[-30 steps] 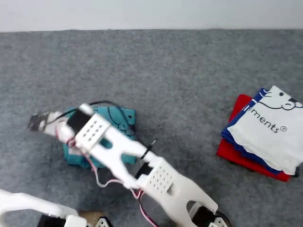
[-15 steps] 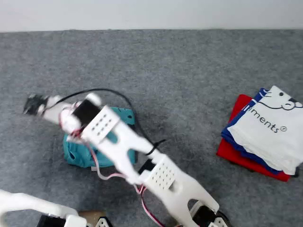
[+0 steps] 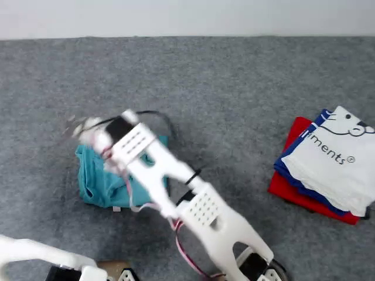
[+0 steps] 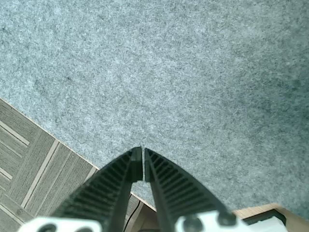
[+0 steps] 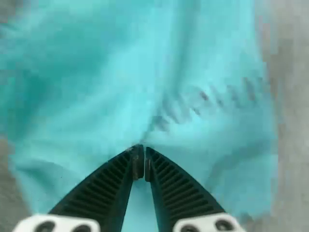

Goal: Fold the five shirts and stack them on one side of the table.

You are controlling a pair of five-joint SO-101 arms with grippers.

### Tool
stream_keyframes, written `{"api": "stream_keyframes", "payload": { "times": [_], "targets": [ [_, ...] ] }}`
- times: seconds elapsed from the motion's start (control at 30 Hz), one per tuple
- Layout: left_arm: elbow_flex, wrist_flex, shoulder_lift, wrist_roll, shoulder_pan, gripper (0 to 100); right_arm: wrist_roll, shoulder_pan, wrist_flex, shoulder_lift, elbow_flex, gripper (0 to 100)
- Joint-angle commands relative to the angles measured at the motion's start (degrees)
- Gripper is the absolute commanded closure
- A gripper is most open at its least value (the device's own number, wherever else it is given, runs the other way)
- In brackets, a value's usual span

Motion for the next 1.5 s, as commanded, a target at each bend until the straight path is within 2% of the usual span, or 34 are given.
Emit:
{"api": "stream_keyframes", "payload": {
  "times": [0.0, 0.17, 0.3, 0.47, 0.67, 0.87, 1.2, 1.33, 1.47],
  "targets": [
    [-2.68, -1.23, -1.49, 0.18, 0.18, 98, 2.02, -7.25, -1.63, -1.27, -5.71, 99.0],
    [-2.68, -1.23, -1.41, 0.18, 0.18, 98, 3.78, -9.36, 1.36, -1.27, -18.9, 99.0],
    [-2.68, -1.23, -1.41, 0.18, 0.18, 98, 3.78, -4.09, 8.22, -0.84, -26.81, 99.0],
    [-2.68, -1.23, -1.41, 0.18, 0.18, 98, 3.78, 5.41, 8.31, -1.27, -23.03, 99.0],
    [-2.68, -1.23, -1.41, 0.18, 0.26, 98, 3.69, 9.1, 8.4, -1.36, -12.66, 99.0],
    [-2.68, -1.23, -1.41, 0.18, 0.26, 98, -1.67, 4.0, 8.04, -0.66, -4.48, 99.0],
    [-2.59, -1.14, -1.41, 0.35, 3.52, 98, -1.67, -11.3, -0.4, 0.48, -5.71, 99.0],
    [-2.59, -1.14, -1.41, 0.44, 4.48, 98, -1.67, -11.65, 0.66, -1.98, -13.63, 99.0],
    [-2.59, -1.23, -1.41, 0.44, 4.48, 98, -1.67, -8.48, 4.09, -4.35, -20.22, 99.0]
  ]
}}
